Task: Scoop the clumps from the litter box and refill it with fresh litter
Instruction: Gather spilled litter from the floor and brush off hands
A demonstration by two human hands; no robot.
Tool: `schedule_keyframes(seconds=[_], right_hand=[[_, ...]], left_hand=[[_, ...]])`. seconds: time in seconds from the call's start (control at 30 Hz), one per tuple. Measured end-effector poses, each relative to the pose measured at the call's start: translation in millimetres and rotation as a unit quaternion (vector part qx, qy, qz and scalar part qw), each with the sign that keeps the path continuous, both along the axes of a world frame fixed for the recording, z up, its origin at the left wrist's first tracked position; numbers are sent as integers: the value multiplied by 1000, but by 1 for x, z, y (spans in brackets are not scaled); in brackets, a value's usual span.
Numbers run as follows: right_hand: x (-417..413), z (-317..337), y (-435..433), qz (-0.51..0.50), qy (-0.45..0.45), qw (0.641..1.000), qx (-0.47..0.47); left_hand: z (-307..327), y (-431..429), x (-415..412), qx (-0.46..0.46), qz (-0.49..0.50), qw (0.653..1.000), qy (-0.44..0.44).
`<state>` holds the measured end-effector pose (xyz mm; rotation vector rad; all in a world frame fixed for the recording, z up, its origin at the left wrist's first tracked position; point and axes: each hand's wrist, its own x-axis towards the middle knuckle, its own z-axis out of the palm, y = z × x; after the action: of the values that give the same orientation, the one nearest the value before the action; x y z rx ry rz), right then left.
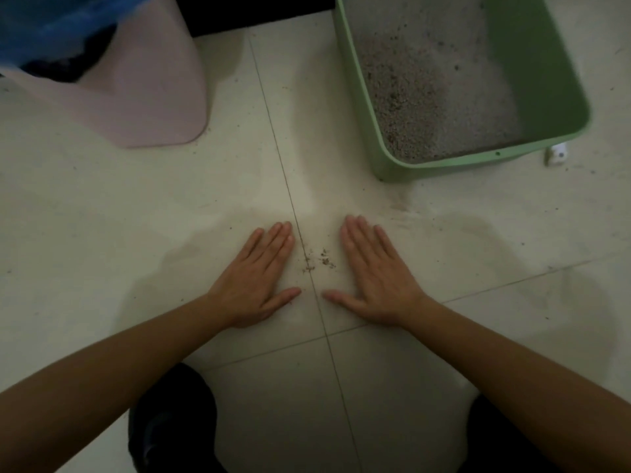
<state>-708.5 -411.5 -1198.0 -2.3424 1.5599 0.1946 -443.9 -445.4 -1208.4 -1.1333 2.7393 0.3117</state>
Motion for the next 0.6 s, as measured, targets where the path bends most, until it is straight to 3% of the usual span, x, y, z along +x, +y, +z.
schedule_keyframes(seconds=[0.1,0.3,0.47,0.6], right_hand=[[-2,1,-5,-71,19,997,8],[11,-4,21,-11,1,1000,26],[29,-5,23,52,-16,998,21],[34,-5,17,58,-31,998,15]], left_hand=[[1,-5,9,3,53,998,-24],[-4,10,-17,-5,-83,997,-4],[1,6,0,0,6,1000,18],[2,-4,36,-6,12,1000,-22]])
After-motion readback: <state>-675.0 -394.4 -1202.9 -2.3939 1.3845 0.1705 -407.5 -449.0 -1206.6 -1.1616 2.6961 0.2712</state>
